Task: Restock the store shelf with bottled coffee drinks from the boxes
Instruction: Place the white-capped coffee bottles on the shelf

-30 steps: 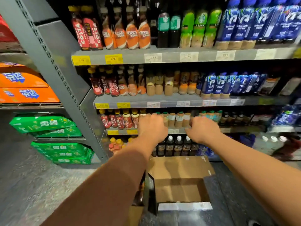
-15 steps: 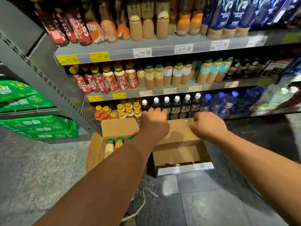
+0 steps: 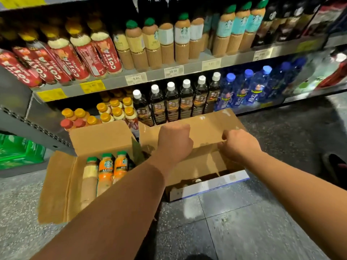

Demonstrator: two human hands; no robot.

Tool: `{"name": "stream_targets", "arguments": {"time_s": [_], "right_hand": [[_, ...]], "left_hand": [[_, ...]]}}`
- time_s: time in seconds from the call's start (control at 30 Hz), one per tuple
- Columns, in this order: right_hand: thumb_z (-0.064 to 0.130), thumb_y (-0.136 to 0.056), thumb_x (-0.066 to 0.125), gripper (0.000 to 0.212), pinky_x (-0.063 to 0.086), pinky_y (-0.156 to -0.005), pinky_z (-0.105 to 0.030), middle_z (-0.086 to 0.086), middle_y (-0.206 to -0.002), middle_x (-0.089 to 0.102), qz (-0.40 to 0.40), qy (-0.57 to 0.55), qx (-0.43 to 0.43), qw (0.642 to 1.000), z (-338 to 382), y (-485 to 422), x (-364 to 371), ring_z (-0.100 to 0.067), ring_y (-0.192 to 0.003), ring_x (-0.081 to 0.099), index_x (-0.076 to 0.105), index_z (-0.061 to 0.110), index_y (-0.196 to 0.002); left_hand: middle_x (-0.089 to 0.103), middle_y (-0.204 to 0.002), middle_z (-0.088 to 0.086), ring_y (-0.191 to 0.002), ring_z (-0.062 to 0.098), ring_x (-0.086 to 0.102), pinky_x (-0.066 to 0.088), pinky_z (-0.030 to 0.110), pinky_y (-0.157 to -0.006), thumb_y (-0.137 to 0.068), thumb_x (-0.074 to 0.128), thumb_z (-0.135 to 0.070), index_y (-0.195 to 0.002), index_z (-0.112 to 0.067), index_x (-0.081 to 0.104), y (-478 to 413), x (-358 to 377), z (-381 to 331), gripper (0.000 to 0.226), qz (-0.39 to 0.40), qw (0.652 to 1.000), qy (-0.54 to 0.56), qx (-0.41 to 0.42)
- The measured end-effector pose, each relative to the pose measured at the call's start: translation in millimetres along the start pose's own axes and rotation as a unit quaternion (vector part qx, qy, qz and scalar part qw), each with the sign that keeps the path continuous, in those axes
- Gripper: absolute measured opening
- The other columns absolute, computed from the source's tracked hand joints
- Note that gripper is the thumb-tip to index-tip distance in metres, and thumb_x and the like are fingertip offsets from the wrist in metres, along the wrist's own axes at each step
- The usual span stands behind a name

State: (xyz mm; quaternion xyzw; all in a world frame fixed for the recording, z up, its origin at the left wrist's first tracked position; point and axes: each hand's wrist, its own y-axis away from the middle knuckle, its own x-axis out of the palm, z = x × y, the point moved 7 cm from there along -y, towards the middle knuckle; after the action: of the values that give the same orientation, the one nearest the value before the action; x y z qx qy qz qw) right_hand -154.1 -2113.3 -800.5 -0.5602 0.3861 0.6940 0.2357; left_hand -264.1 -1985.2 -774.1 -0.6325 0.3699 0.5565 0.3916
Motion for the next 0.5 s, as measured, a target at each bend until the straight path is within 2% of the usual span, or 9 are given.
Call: {"name": "stream_targets", "arguments": {"time_s": [0.1,0.2,0.27,0.33,0.4,0.5], "right_hand": [[0.035,-0.088,0.05,0.027,0.04,-0.067,-0.032,-0.011,-0.103,0.063,-0.003,-0.007,0.003,1.0,-13.9,-20.5,42.9,-0.03,-0.093,0.059,0.06,0.016,-0.105],[0.031,-0.088,0.048,0.022,0.037,-0.068,-0.031,-0.012,-0.102,0.063,-0.001,-0.017,-0.024,1.0,-12.7,-38.3,96.3,-0.032,-0.092,0.059,0.06,0.014,-0.095],[0.03,-0.088,0.049,0.018,0.039,-0.065,-0.028,-0.008,-0.093,0.062,0.005,-0.025,-0.041,0.999,-6.2,-47.7,132.1,-0.028,-0.082,0.058,0.06,0.015,-0.09],[0.032,-0.087,0.053,0.018,0.043,-0.064,-0.028,-0.002,-0.089,0.061,0.034,-0.028,-0.046,0.998,1.0,-55.5,167.8,-0.021,-0.076,0.055,0.062,0.019,-0.097],[0.036,-0.087,0.056,0.023,0.046,-0.07,-0.029,-0.002,-0.1,0.064,0.079,-0.014,-0.075,0.994,10.7,-61.2,203.9,-0.019,-0.083,0.056,0.061,0.022,-0.105],[0.043,-0.088,0.054,0.034,0.041,-0.075,-0.029,-0.002,-0.113,0.062,0.117,0.028,-0.122,0.985,22.4,-64.0,247.1,-0.017,-0.089,0.051,0.058,0.022,-0.114]], "left_hand": [[0.063,-0.093,0.003,-0.088,0.023,0.058,0.044,0.032,-0.071,-0.086,0.053,-0.028,-0.1,-0.017,0.063,-4.8,47.8,-7.3,0.02,0.005,1.0,0.025,0.005],[0.061,-0.095,0.004,-0.091,0.024,0.056,0.044,0.036,-0.074,-0.09,0.047,-0.027,-0.1,-0.017,0.059,-0.8,106.9,-6.6,0.019,0.04,0.998,0.039,0.005],[0.06,-0.098,0.003,-0.093,0.024,0.054,0.043,0.037,-0.076,-0.091,0.046,-0.028,-0.102,-0.017,0.058,6.9,145.4,-2.9,0.019,0.059,0.997,0.043,0.005],[0.06,-0.101,0.003,-0.095,0.023,0.053,0.043,0.038,-0.079,-0.092,0.046,-0.029,-0.108,-0.017,0.058,16.0,181.5,2.2,0.023,0.075,0.996,0.048,-0.001],[0.06,-0.1,0.002,-0.095,0.022,0.054,0.043,0.036,-0.078,-0.093,0.047,-0.031,-0.107,-0.018,0.057,23.7,213.5,5.8,0.022,0.092,0.995,0.047,-0.007],[0.059,-0.102,0.003,-0.097,0.022,0.055,0.043,0.034,-0.075,-0.092,0.047,-0.036,-0.106,-0.019,0.054,34.0,256.1,7.8,0.023,0.146,0.989,0.032,-0.014]]}}
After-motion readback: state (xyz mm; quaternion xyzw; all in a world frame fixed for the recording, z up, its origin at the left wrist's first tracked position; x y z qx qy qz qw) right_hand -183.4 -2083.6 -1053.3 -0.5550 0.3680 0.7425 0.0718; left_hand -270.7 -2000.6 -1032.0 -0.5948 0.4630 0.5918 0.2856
